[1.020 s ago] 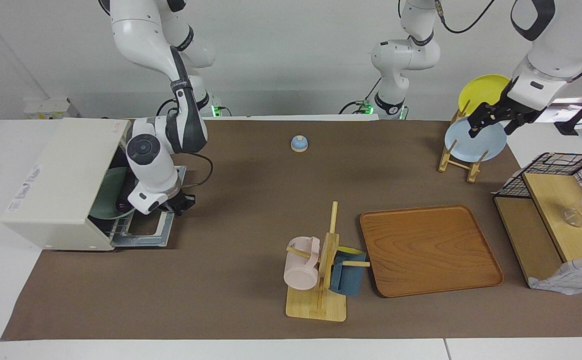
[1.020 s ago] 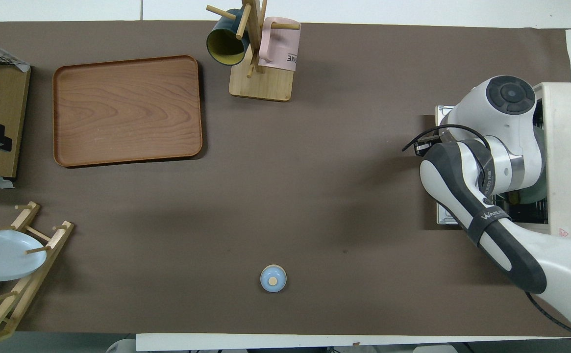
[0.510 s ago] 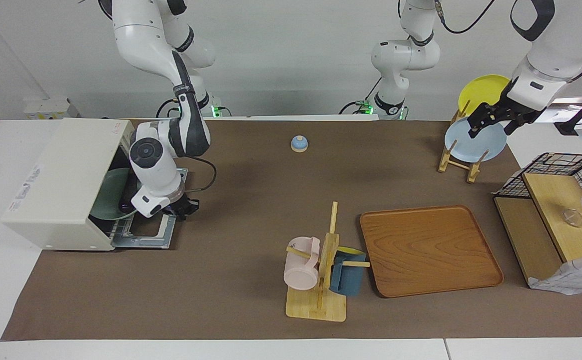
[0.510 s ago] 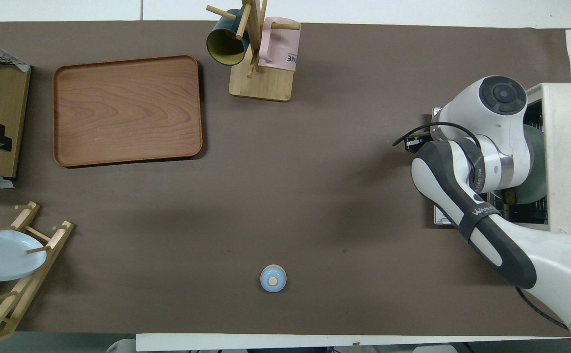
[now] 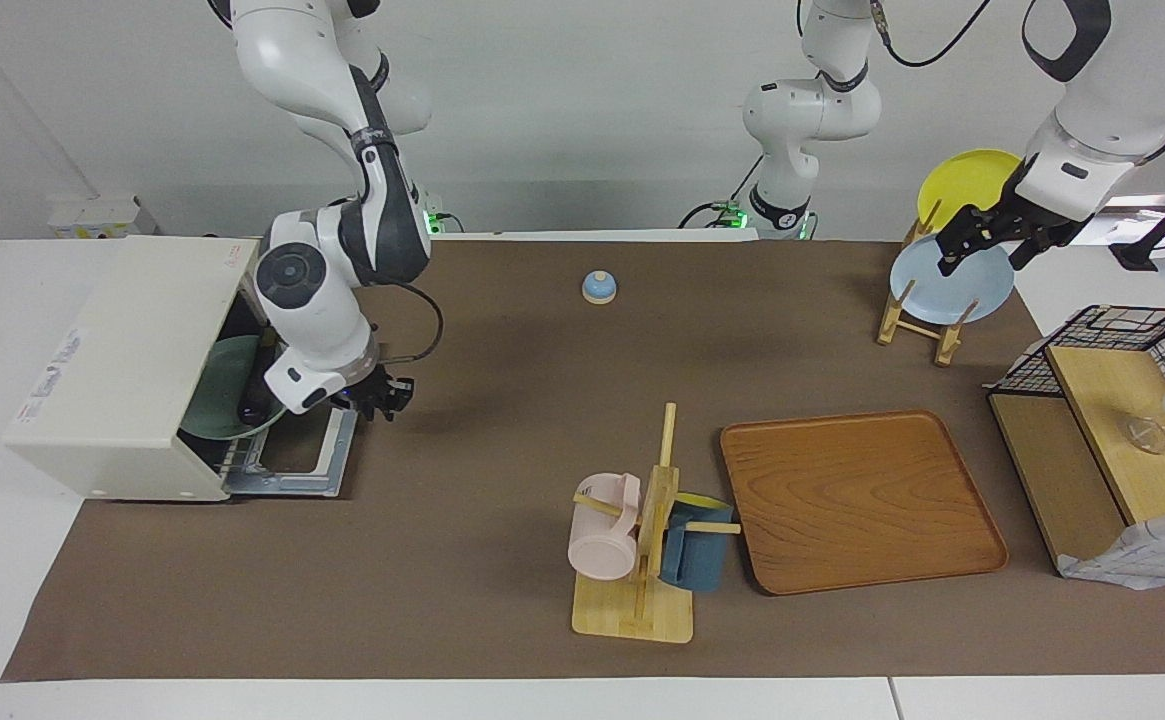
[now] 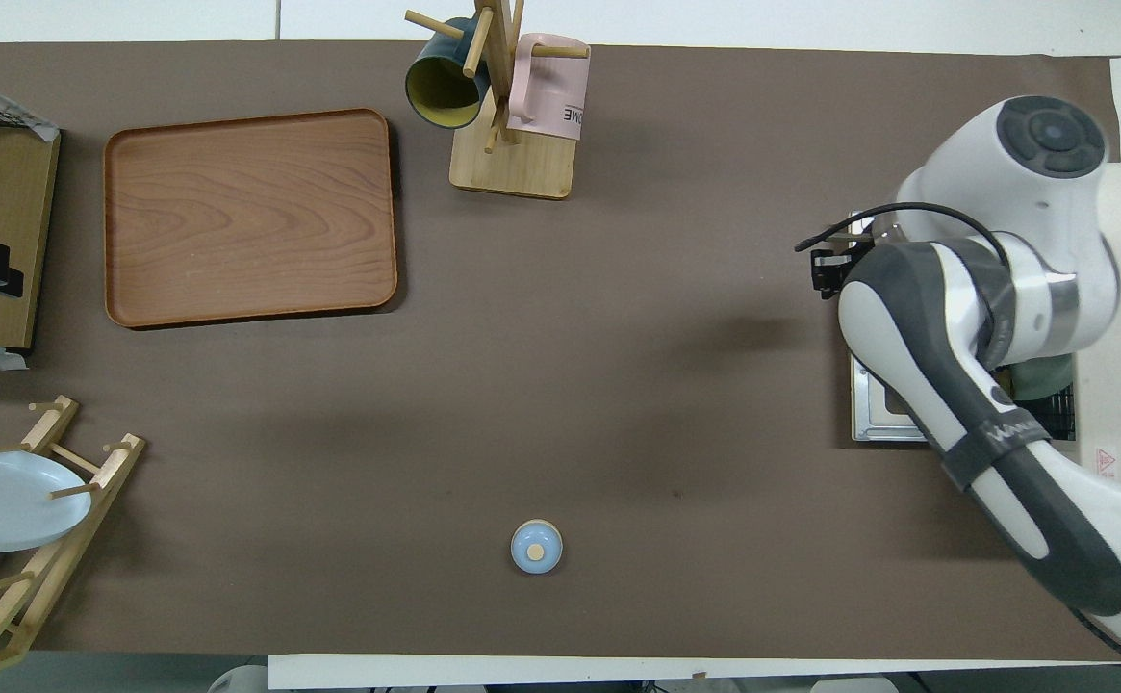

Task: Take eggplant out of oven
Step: 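Swing the oven door down open with the right gripper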

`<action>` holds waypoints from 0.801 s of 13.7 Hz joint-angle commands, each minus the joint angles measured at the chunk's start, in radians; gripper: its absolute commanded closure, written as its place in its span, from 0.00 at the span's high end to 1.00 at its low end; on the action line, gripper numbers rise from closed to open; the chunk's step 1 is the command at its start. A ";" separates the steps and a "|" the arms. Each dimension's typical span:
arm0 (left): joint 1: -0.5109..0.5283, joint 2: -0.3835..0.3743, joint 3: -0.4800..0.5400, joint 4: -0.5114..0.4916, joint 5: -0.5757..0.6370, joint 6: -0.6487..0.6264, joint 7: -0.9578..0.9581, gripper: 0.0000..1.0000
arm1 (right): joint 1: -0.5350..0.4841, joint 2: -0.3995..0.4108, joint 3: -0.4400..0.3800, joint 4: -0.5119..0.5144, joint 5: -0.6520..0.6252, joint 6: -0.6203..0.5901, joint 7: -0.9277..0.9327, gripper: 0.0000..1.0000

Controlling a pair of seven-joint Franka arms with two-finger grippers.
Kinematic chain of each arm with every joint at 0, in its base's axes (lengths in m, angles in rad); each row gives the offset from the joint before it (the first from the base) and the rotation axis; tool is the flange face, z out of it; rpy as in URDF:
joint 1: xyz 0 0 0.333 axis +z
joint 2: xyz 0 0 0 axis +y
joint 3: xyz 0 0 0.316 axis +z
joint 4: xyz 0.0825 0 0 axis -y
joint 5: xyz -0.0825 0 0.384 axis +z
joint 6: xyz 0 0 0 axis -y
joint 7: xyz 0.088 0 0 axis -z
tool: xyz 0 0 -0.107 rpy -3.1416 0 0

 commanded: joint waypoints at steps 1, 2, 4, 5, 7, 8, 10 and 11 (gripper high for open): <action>0.007 -0.015 -0.003 -0.006 -0.003 -0.017 0.002 1.00 | -0.044 -0.047 0.007 -0.019 -0.074 -0.069 0.033 0.50; 0.006 -0.015 -0.003 -0.006 -0.003 -0.016 0.002 1.00 | -0.066 -0.050 0.008 -0.026 -0.091 -0.073 0.031 0.50; 0.007 -0.015 -0.003 -0.006 -0.003 -0.017 0.002 1.00 | -0.101 -0.056 0.010 -0.046 -0.094 -0.058 0.028 0.49; 0.007 -0.015 -0.003 -0.006 -0.003 -0.016 0.002 1.00 | -0.103 -0.060 0.010 -0.061 -0.096 -0.044 0.024 0.49; 0.007 -0.015 -0.003 -0.006 -0.003 -0.016 0.002 1.00 | -0.120 -0.070 0.011 -0.091 -0.120 -0.012 -0.002 0.46; 0.007 -0.015 -0.003 -0.008 -0.003 -0.017 0.002 1.00 | -0.123 -0.076 0.010 -0.114 -0.122 0.011 -0.006 0.45; 0.006 -0.015 -0.003 -0.006 -0.003 -0.017 0.002 1.00 | -0.127 -0.090 0.010 -0.167 -0.131 0.077 -0.022 0.41; 0.006 -0.015 -0.003 -0.006 -0.003 -0.016 0.002 1.00 | -0.132 -0.091 0.010 -0.184 -0.157 0.093 -0.051 0.37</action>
